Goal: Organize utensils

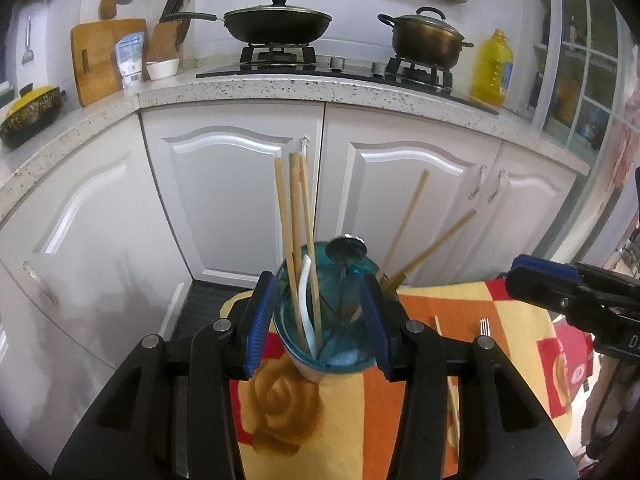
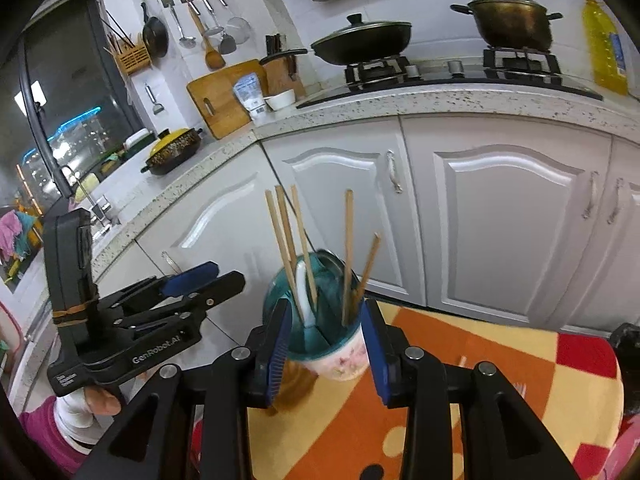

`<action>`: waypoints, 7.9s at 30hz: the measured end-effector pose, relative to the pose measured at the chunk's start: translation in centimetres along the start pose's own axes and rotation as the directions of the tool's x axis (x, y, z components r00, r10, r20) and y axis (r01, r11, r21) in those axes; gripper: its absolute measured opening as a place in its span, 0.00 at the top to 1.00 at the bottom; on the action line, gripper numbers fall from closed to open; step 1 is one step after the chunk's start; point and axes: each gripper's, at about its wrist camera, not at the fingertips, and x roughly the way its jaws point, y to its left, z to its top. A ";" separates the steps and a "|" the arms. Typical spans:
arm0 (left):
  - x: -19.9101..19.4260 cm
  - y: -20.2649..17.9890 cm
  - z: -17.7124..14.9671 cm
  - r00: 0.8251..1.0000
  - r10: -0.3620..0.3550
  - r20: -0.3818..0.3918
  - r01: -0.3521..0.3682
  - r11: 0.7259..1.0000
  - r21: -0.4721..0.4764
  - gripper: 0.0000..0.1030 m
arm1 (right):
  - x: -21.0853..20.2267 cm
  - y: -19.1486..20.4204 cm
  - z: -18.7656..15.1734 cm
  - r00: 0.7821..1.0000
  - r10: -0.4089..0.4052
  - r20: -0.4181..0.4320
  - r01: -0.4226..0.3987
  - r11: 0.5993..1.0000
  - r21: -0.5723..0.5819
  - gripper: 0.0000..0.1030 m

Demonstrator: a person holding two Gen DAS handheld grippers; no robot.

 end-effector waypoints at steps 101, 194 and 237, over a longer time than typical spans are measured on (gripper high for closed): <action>5.4 -10.9 -5.9 0.932 -0.286 -0.224 0.284 0.958 -0.042 0.96 | -4.9 -11.6 -12.2 0.996 -0.008 -0.083 0.028 0.971 0.238 0.94; 0.7 3.9 3.3 0.999 -0.039 0.027 0.041 0.994 -0.098 0.66 | 7.9 0.8 -0.2 0.999 0.028 -0.034 -0.030 0.998 -0.063 0.72; -3.1 -0.2 -3.7 0.984 0.168 0.051 -0.166 0.985 -0.036 0.60 | 3.1 1.1 -3.8 0.993 -0.118 -0.014 0.119 0.993 0.023 0.60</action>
